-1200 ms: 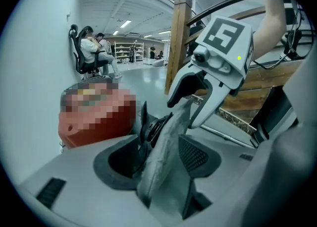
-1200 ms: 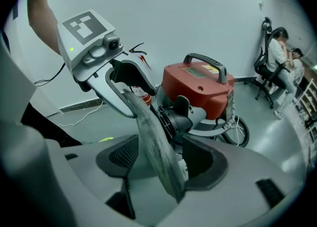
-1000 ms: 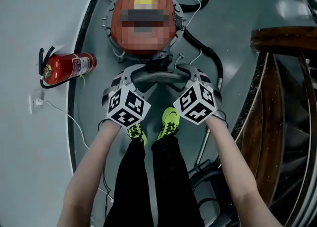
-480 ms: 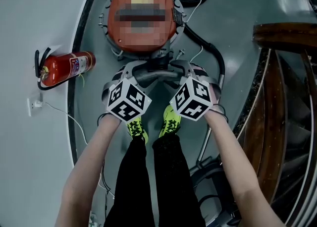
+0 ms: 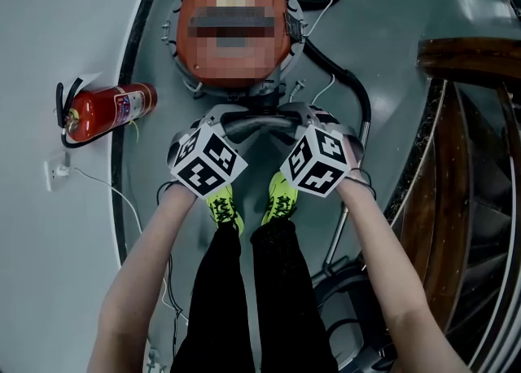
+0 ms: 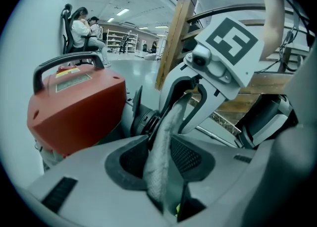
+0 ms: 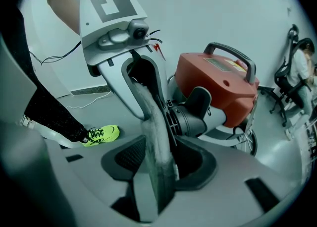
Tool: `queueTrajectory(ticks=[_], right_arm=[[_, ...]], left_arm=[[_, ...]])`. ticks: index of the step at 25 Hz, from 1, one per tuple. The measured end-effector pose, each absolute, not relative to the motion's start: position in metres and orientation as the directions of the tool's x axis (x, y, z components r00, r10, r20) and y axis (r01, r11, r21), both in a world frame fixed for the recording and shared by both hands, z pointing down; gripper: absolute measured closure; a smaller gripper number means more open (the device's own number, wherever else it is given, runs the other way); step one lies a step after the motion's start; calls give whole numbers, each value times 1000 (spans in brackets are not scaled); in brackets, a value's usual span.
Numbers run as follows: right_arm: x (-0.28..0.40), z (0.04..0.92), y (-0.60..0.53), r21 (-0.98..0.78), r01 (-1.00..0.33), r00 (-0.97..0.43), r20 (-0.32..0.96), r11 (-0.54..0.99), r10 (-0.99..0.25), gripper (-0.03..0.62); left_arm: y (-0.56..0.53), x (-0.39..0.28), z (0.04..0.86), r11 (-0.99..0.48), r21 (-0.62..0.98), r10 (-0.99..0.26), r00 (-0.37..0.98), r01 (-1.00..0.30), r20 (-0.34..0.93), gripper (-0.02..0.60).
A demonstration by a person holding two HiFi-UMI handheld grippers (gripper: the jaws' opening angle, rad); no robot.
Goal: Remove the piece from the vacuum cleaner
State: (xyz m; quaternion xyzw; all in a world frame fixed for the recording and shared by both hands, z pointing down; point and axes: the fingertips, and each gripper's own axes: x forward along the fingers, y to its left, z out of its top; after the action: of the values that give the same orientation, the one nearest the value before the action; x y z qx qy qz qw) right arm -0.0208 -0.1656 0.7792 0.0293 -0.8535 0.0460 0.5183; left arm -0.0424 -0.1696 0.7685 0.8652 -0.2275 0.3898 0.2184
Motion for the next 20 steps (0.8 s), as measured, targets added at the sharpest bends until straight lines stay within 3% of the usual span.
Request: queueTrajectory(ticks=[11, 20], right_arm=[[-21, 780, -166, -59, -112, -471, 882, 992, -1, 411], [-21, 779, -166, -48, -133, -470, 883, 990, -20, 411]], left_arm=[[-168, -44, 771, -745, 306, -183, 623, -593, 761, 450], [-167, -44, 771, -760, 283, -179, 607, -585, 775, 494]])
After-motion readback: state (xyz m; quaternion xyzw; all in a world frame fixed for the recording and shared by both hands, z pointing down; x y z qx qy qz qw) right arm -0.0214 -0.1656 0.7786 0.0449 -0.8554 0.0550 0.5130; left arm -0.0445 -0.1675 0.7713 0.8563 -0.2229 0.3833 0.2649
